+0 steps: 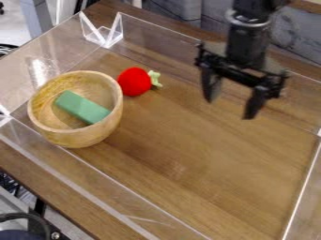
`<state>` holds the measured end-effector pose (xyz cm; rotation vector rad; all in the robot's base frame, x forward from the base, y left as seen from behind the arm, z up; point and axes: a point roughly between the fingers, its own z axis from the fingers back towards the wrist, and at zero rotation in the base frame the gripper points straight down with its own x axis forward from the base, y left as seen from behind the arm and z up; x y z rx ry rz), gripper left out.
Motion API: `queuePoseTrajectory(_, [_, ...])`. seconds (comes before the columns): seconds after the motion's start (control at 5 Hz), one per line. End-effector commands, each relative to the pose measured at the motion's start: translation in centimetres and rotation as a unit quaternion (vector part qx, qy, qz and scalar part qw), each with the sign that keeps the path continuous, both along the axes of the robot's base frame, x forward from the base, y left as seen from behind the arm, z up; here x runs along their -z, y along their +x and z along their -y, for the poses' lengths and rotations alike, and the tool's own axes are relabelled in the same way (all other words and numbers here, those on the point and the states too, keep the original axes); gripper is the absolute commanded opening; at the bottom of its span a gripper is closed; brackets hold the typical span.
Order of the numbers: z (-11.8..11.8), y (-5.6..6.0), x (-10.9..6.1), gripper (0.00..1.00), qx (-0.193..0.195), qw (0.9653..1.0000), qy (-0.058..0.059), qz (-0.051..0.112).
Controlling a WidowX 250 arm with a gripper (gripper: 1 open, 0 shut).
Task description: Move the red fruit to the left
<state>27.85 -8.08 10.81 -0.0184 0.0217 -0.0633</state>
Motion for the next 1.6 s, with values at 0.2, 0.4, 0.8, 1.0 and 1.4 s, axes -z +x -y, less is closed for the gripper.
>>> queuePoseTrajectory(0.2, [0.3,0.2,2.1,1.0,0.007,0.9998,0.0,0.017])
queuePoseTrajectory(0.4, [0.8,0.2,1.6,1.0,0.046,0.9987,0.01,0.019])
queuePoseTrajectory(0.8, [-0.9,0.2,1.5,1.0,0.044,0.9988,0.009,0.02])
queuePoseTrajectory(1.0, [-1.2,-0.1,1.2,1.0,0.046,0.9988,0.009,0.017])
queuePoseTrajectory(1.4, [-0.1,-1.4,0.8,1.0,0.006,0.9998,-0.008,0.018])
